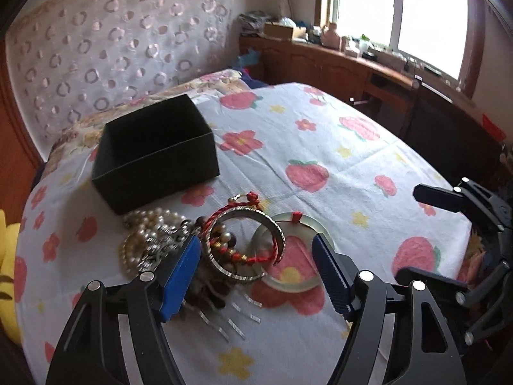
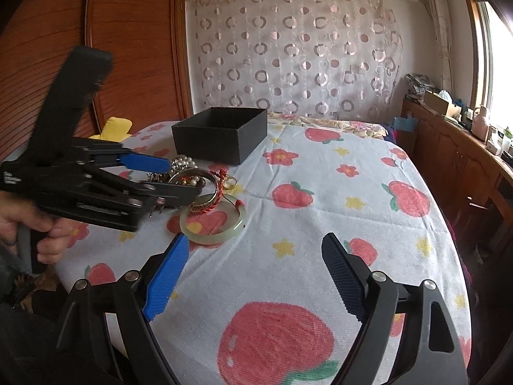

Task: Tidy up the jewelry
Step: 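Lower the left tool onto the silver bangle and close on it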

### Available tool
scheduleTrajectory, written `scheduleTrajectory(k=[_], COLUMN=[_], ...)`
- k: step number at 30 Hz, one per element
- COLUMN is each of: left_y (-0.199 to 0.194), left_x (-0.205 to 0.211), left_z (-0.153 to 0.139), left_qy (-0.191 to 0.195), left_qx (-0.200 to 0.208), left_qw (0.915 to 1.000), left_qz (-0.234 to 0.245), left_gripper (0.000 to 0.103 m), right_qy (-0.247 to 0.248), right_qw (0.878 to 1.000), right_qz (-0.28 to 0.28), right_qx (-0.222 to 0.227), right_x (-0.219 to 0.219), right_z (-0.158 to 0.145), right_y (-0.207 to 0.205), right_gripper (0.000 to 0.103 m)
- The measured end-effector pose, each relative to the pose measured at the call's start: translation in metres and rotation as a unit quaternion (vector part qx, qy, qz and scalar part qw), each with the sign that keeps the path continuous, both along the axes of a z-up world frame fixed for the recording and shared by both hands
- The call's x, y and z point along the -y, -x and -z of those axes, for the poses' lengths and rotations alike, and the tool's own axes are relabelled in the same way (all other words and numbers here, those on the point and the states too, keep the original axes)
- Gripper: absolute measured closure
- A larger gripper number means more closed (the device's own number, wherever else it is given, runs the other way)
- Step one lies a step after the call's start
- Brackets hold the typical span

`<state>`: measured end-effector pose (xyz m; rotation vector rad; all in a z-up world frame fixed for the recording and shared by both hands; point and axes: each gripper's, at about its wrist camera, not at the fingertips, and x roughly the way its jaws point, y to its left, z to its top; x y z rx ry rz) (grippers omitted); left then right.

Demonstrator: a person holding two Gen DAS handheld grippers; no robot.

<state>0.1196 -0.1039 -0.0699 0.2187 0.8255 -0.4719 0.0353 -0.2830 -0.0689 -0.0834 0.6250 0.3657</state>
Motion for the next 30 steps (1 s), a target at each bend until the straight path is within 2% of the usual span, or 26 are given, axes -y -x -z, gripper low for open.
scheduleTrajectory(k=[4, 12, 15, 19, 30], left_y=[-0.012, -0.015, -0.016, -0.014, 0.009], left_x=[0.009, 0.021, 0.023, 0.014, -0.033], left_z=[0.01, 0.018, 0.021, 0.015, -0.022], left_qy=[-0.019, -0.079, -0.098, -0.083, 0.011], left_qx=[-0.012, 0.002, 0.008, 0.01, 0.043], left_qw=[0.9997, 0.9968, 0.9951, 0.9965, 0.9987], left_qz=[-0.001, 0.004, 0.006, 0.009, -0.026], left_gripper=[0.035, 0.037, 0.045, 0.045, 0.045], right_qy=[-0.001, 0.001, 0.001, 0.003, 0.012], right_qw=[1.0, 1.0, 1.0, 1.0, 1.0], right_qz=[0.001, 0.002, 0.002, 0.001, -0.018], right_qx=[-0.001, 0.0, 0.0, 0.0, -0.007], right_x=[0.001, 0.001, 0.001, 0.001, -0.015], right_z=[-0.001, -0.004, -0.004, -0.005, -0.003], right_y=[0.0, 0.001, 0.001, 0.001, -0.014], right_gripper=[0.016, 0.016, 0.016, 0.016, 0.016])
